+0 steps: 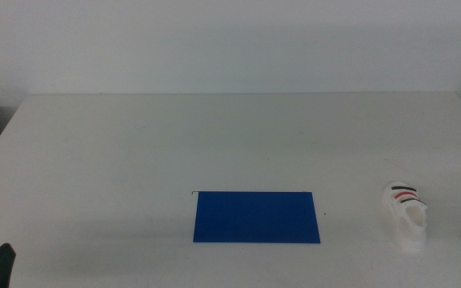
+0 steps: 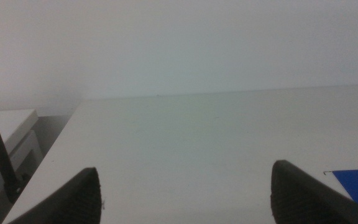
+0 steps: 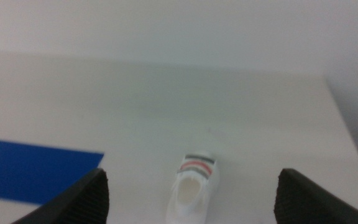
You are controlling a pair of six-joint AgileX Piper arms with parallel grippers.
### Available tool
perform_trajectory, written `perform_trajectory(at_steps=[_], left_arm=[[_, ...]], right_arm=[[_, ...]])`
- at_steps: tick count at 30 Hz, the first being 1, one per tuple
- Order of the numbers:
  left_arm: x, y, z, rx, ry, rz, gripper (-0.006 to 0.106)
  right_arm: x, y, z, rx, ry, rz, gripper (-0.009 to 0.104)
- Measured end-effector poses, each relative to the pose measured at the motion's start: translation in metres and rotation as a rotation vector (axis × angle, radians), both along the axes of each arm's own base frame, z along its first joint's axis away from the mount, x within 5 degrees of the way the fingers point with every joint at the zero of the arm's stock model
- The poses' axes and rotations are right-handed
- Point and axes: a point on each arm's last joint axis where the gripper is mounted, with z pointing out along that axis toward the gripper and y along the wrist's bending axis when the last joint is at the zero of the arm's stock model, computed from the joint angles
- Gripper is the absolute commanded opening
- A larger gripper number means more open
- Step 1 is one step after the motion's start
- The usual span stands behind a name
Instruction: Use one arm to grab the shoe from the table and place it on the mat.
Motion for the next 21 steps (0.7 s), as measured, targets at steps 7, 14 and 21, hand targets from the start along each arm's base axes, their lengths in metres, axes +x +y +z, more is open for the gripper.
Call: perform_trajectory(at_steps=[7,14,21], left_arm=[[0.0,0.0,0.0,0.0,0.0,0.0,0.094],[0.0,0.0,0.0,0.0,0.0,0.0,0.094],[0.0,0.0,0.0,0.0,0.0,0.0,0.094]], right_arm=[[0.025,0.005,0.023,0.008,0.249,0.017,0.091],[0.065,0.012,0.054,0.09,0.477,-0.014,0.091],[0.111,0.019,0.075,0.138,0.642,-0.045,0.091]])
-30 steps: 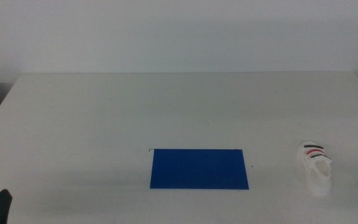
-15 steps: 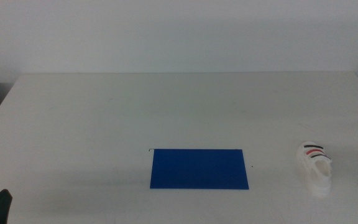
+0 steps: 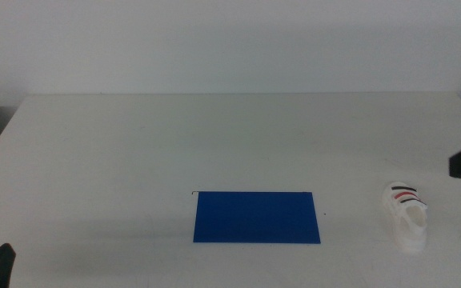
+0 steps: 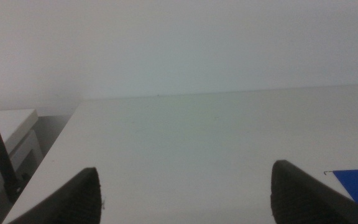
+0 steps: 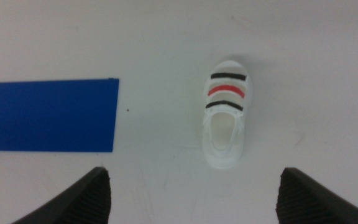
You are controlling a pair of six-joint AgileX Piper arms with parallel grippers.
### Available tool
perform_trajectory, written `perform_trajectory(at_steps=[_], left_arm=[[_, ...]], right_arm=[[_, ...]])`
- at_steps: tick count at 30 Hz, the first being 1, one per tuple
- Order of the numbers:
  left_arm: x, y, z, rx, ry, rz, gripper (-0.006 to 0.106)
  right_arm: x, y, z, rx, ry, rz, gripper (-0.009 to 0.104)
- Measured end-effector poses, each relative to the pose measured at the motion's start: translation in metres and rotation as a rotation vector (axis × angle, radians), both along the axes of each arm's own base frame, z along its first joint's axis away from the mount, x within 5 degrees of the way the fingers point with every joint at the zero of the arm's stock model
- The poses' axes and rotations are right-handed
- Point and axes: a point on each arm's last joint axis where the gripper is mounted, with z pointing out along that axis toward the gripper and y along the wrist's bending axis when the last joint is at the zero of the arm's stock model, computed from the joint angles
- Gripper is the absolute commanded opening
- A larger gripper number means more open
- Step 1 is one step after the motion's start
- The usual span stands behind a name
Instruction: Use one arm to grab the shoe from the table and place it on the mat.
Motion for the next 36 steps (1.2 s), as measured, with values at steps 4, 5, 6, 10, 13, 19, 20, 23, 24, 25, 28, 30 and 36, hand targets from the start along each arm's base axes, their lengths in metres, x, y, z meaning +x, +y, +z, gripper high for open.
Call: perform_trajectory(at_steps=[4,5,6,10,13,19,20,23,24,25,28,30,36], left_arm=[[0.0,0.0,0.0,0.0,0.0,0.0,0.094],[0.0,0.0,0.0,0.0,0.0,0.0,0.094],[0.0,0.0,0.0,0.0,0.0,0.0,0.094],[0.0,0.0,0.0,0.0,0.0,0.0,0.094],[0.0,0.0,0.0,0.0,0.0,0.0,0.094],[0.0,0.0,0.0,0.0,0.0,0.0,0.094],[0.0,0.0,0.0,0.0,0.0,0.0,0.094],[0.0,0.0,0.0,0.0,0.0,0.0,0.094],[0.0,0.0,0.0,0.0,0.0,0.0,0.094],[0.0,0.0,0.0,0.0,0.0,0.0,0.094],[0.0,0.0,0.0,0.0,0.0,0.0,0.094],[0.0,0.0,0.0,0.0,0.0,0.0,0.094],[0.0,0.0,0.0,0.0,0.0,0.0,0.094]], right_arm=[[0.026,0.003,-0.003,-0.005,0.102,0.001,0.091],[0.032,0.004,-0.006,-0.009,0.133,0.002,0.091],[0.038,0.005,-0.01,-0.012,0.166,0.004,0.091],[0.062,0.008,-0.025,-0.024,0.272,0.007,0.091],[0.078,0.01,-0.041,-0.031,0.352,0.009,0.091],[0.104,0.012,-0.079,-0.058,0.469,0.005,0.091],[0.109,0.011,-0.085,-0.067,0.471,0.001,0.091],[0.121,0.01,-0.101,-0.086,0.475,-0.026,0.091],[0.125,0.009,-0.106,-0.096,0.477,-0.034,0.091],[0.128,0.009,-0.112,-0.102,0.48,-0.046,0.091],[0.138,0.008,-0.127,-0.115,0.479,-0.072,0.091],[0.143,0.008,-0.135,-0.114,0.477,-0.082,0.09],[0.154,0.009,-0.156,-0.106,0.48,-0.108,0.084]])
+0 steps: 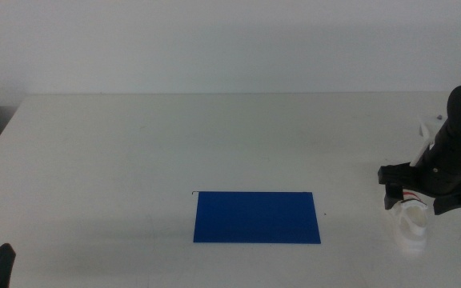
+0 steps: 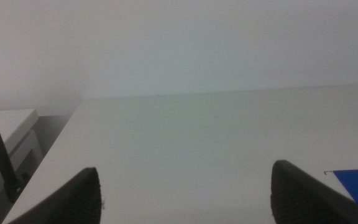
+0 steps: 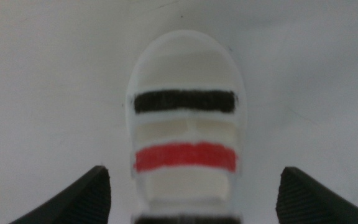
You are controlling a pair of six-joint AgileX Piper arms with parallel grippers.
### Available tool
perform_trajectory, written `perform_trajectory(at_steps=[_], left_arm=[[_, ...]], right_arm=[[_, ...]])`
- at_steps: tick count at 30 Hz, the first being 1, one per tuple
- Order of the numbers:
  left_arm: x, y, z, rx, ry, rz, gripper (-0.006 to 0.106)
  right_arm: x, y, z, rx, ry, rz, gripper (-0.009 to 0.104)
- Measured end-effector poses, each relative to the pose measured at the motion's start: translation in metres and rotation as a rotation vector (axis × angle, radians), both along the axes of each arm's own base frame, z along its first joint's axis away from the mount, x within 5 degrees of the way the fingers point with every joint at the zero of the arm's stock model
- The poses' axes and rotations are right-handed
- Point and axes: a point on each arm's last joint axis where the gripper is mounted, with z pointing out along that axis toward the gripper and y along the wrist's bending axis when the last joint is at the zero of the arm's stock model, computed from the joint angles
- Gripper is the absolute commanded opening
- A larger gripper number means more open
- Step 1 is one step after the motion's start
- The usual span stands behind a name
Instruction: Use one arm to grab the shoe from the table and place it on the mat.
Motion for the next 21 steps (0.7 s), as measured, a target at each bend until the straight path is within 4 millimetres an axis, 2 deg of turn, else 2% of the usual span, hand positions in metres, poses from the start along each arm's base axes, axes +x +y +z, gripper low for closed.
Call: perform_trajectory(at_steps=[4,7,10,15,21], left_arm=[[0.0,0.0,0.0,0.0,0.0,0.0,0.094],[0.0,0.0,0.0,0.0,0.0,0.0,0.094],[0.0,0.0,0.0,0.0,0.0,0.0,0.094],[0.0,0.0,0.0,0.0,0.0,0.0,0.094],[0.0,0.0,0.0,0.0,0.0,0.0,0.094]], right_arm=[[0.004,0.0,-0.01,0.0,0.008,-0.005,0.075],[0.005,0.001,-0.013,0.0,0.016,-0.006,0.061],[0.005,0.001,-0.014,-0.001,0.019,-0.007,0.041],[0.005,0.001,-0.013,0.005,0.031,-0.024,-0.002],[0.009,0.01,0.003,-0.026,0.06,0.01,-0.004]])
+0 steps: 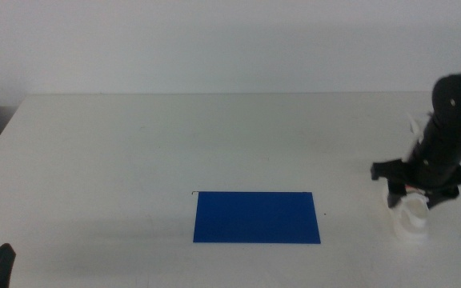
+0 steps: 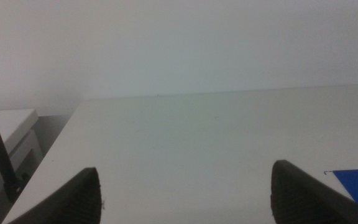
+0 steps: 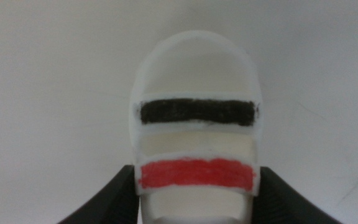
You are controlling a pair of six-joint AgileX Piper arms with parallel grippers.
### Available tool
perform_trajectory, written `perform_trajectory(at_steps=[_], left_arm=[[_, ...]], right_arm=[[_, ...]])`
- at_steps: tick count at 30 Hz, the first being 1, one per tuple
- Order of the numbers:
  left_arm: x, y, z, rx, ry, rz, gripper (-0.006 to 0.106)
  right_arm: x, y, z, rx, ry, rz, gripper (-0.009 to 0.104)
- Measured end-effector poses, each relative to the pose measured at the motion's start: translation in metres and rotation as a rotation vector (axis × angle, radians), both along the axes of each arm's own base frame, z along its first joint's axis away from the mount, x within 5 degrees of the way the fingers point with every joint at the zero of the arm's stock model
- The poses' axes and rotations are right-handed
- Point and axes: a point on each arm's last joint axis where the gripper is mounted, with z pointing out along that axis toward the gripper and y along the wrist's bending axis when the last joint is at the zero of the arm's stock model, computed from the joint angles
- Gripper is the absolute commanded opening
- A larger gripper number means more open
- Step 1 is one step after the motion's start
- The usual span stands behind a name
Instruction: Use one arm to grab the shoe from the table and place it on the mat.
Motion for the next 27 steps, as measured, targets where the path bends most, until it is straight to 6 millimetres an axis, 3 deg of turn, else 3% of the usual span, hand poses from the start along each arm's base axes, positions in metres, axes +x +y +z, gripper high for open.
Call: perform_trajectory(at_steps=[4,13,20,27], left_arm=[[0.0,0.0,0.0,0.0,0.0,0.0,0.094],[0.0,0.0,0.0,0.0,0.0,0.0,0.094],[0.0,0.0,0.0,0.0,0.0,0.0,0.094],[0.0,0.0,0.0,0.0,0.0,0.0,0.094]], right_arm=[[0.009,0.021,0.026,-0.001,-0.024,0.039,-0.004],[0.015,0.091,0.083,-0.006,-0.12,0.22,-0.004],[0.02,0.152,0.087,-0.037,-0.105,0.465,-0.004],[0.018,0.205,0.07,-0.09,-0.105,0.89,-0.004]])
